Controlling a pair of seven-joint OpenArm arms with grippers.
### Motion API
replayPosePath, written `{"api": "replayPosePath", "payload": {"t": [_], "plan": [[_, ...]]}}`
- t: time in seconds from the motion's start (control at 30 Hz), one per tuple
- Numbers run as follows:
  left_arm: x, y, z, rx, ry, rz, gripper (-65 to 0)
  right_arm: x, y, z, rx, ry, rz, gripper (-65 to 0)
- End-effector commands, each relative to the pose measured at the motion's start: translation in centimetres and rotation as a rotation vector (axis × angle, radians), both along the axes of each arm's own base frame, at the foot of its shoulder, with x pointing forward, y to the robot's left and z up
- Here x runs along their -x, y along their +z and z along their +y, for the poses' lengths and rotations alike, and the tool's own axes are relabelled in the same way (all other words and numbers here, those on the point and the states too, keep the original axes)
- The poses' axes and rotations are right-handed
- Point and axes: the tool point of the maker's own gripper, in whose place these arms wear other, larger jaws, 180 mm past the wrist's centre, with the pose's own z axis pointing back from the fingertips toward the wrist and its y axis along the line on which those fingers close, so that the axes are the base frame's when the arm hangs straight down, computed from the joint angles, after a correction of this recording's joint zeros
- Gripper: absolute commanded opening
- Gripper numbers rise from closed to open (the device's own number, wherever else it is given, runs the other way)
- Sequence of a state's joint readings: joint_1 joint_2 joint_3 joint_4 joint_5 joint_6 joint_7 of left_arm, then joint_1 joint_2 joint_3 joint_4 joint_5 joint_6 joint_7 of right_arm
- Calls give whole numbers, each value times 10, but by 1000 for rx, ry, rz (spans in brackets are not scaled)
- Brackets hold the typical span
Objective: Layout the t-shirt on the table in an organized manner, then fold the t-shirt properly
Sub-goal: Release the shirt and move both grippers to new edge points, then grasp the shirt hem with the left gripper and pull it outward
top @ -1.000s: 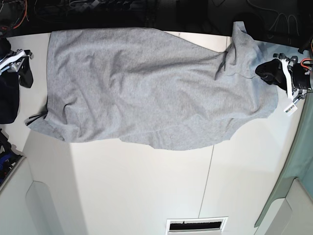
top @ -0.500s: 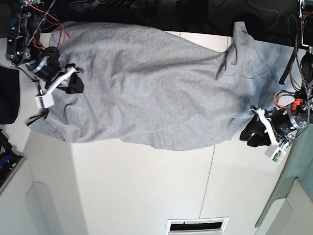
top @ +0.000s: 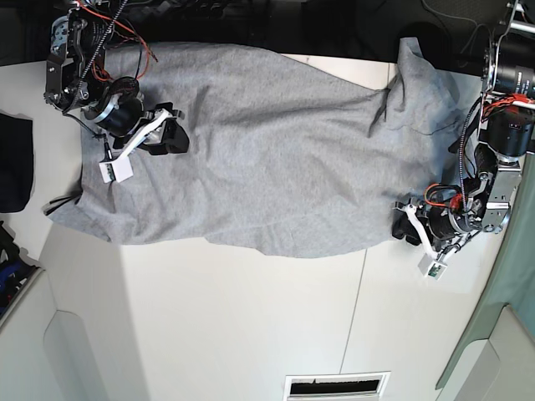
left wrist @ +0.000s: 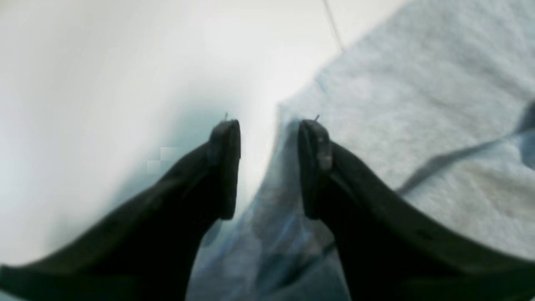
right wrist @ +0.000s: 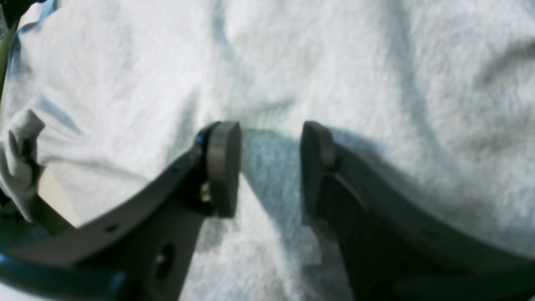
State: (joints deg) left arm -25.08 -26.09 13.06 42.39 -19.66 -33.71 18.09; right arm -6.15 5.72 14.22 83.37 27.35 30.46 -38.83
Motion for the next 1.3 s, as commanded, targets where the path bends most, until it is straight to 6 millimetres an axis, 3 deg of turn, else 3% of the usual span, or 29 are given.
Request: {"api": "replayPosePath", "payload": {"t": [0.0, 0.37, 0.57, 0.67, 0.8, 1.0, 1.1, 1.27], "plan": [[-15, 20, -9, 46, -24, -50, -393, -10, 11, -2, -7, -3, -45, -406], [-9, 15, -52, 155, -81, -6, -408, -7, 5, -2, 26, 2, -37, -406], [-4, 8, -80, 187, -122, 29, -650, -6, 2, -6, 57, 7, -35, -454], [-4, 8, -82, 190, -124, 31, -650, -2, -1, -6, 59, 8, -26, -514], [-25, 22, -51, 137, -15, -36, -650, 0, -4, -10, 100, 16, -24, -650], [-51, 56, -6, 63, 43, -105, -650, 10, -13, -17, 149, 32, 3, -650], [-64, 73, 21, 14, 108, -134, -650, 24, -20, -17, 148, 34, 34, -650], [-79, 103, 44, -21, 131, -178, -650, 52, -28, -10, 72, 30, 77, -650]]}}
